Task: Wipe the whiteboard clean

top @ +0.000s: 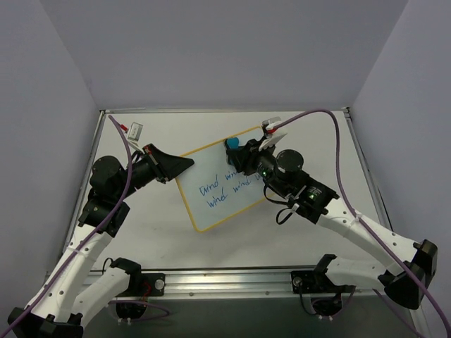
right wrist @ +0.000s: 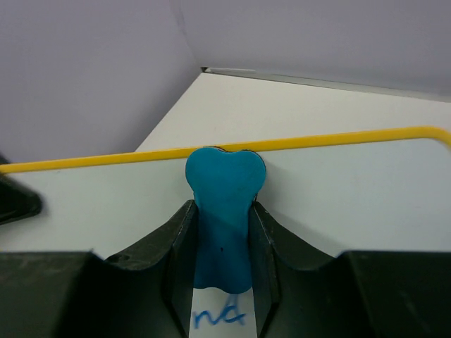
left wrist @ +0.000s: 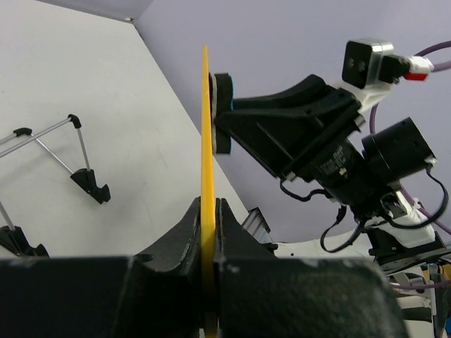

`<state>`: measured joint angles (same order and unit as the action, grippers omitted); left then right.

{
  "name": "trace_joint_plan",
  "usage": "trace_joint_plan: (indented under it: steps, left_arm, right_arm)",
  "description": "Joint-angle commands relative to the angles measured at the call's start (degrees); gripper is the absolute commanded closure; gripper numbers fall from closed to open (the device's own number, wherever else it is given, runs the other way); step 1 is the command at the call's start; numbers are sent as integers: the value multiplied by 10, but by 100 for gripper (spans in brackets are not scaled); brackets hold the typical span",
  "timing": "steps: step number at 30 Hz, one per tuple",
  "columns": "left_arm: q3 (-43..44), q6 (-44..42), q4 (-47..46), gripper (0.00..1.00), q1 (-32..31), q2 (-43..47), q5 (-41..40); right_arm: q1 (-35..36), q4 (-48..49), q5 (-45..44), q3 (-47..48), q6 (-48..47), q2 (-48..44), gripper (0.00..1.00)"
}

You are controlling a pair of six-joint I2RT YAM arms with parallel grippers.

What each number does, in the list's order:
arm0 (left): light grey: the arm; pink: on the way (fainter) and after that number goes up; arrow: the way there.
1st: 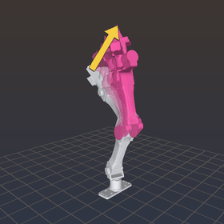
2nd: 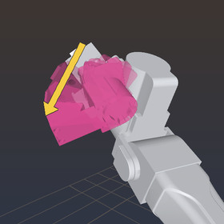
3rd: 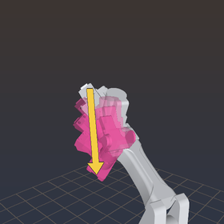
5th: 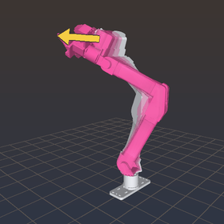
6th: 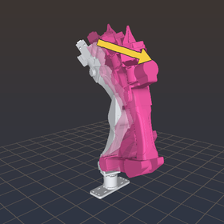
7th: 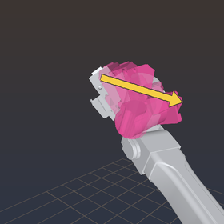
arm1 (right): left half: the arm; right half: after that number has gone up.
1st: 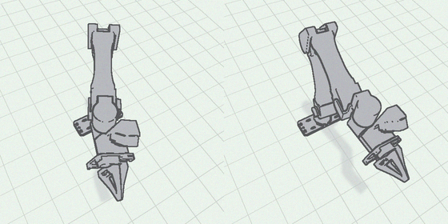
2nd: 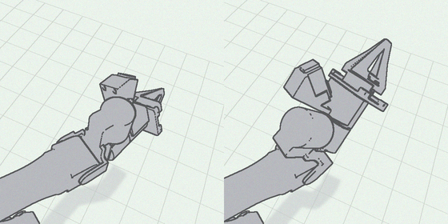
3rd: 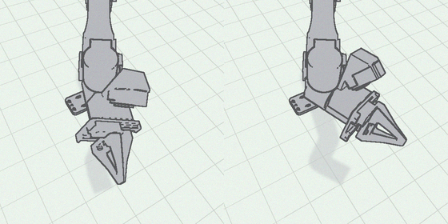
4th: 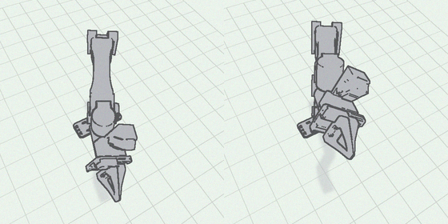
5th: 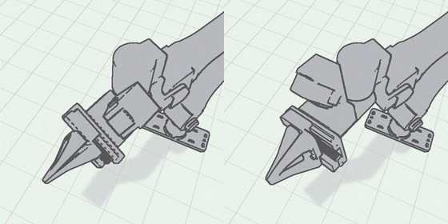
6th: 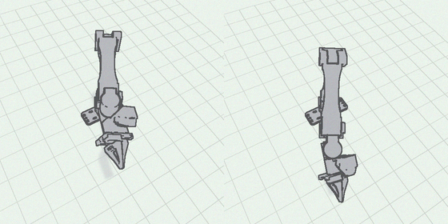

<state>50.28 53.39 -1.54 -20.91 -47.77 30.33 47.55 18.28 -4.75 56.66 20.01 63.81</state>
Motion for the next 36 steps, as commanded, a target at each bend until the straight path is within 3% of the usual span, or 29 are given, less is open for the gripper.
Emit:
trace_joint_plan:
  steps: [1, 6, 13, 21, 26, 33, 36]
  left_arm:
    - [39, 41, -130, 98, -10, 27, 59]
    - [43, 37, -127, 98, -10, 30, 67]
    - [39, 34, -125, 98, -11, 27, 76]
    - [39, 32, -126, 98, -11, 23, 76]
    - [29, 36, -135, 98, -10, 26, 27]
    - [-10, 116, -239, 98, -11, 6, 0]
    - [-12, 117, -232, 98, -12, 2, -15]
  right_arm:
    - [-73, -62, -39, 14, -23, 18, 100]
    - [-155, -74, -30, 14, -37, 18, 100]
    - [-152, -60, 31, 74, -28, 49, 100]
    - [-67, -19, 41, 90, -18, 61, 100]
    - [-6, 9, 33, 50, -15, 43, 100]
    - [115, 45, -53, -12, -7, 31, 100]
    - [173, 44, -96, -7, -13, 55, 100]
